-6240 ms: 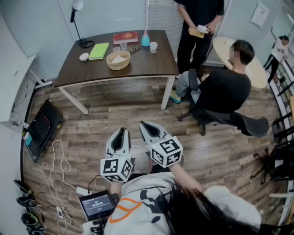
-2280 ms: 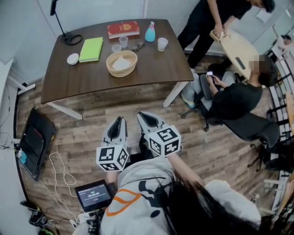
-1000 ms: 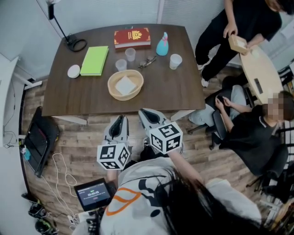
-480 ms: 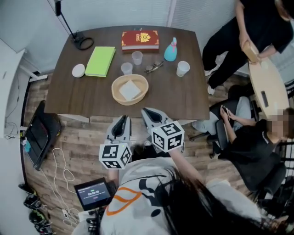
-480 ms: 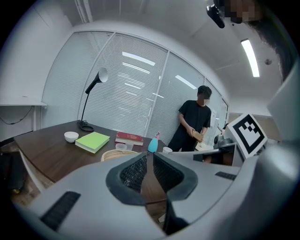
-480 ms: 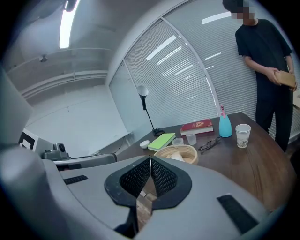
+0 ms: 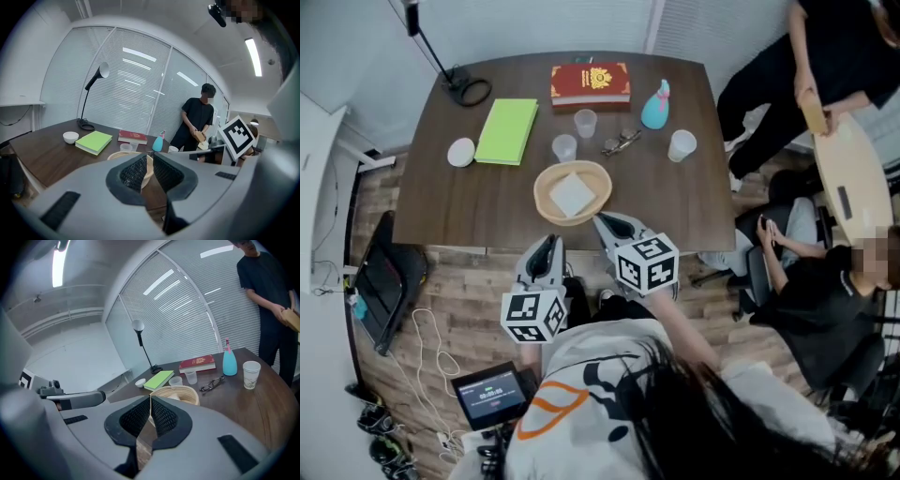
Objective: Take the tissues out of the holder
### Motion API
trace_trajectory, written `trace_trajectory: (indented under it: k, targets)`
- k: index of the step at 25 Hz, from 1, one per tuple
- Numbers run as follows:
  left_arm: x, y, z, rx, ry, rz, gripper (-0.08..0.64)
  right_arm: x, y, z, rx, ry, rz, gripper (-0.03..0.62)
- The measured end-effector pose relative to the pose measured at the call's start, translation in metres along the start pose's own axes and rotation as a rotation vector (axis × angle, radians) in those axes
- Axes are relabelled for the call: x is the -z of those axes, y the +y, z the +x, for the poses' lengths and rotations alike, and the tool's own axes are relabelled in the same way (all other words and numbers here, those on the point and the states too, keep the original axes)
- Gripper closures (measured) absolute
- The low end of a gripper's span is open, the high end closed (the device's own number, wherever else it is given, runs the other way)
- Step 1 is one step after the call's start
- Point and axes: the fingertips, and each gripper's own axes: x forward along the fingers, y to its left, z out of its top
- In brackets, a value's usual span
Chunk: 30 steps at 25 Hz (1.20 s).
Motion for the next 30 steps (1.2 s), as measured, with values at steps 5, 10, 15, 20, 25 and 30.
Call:
trace_trajectory:
  k: [5,10,15,20,25,30]
  targets:
    - [-0.017,0.031,0.029,0.036,0.024,0.006,0.515,-0.010,0.002,0.044,-0.086,0.062,-0.061,0.578]
    - [-0.029,0.060,0.050,0.061,0.040,0.003,0.515,-0.002,0.001,0.088,-0.136,0.181,-0.113,0.518]
    - [-0.041,0.081,0.064,0.082,0.035,-0.002,0.515,0.013,-0.011,0.126,-0.117,0.333,-0.191,0.490]
    - [-0.047,0.094,0.075,0.104,0.041,-0.005,0.515,0.031,-0.022,0.153,-0.115,0.481,-0.268,0.489]
    - [-0.051,0.101,0.085,0.119,0.046,-0.006,0.515,0.045,-0.035,0.171,-0.097,0.599,-0.324,0.489]
    - [-0.054,0.107,0.086,0.125,0.047,-0.006,0.515,0.064,-0.036,0.177,-0.087,0.702,-0.306,0.489]
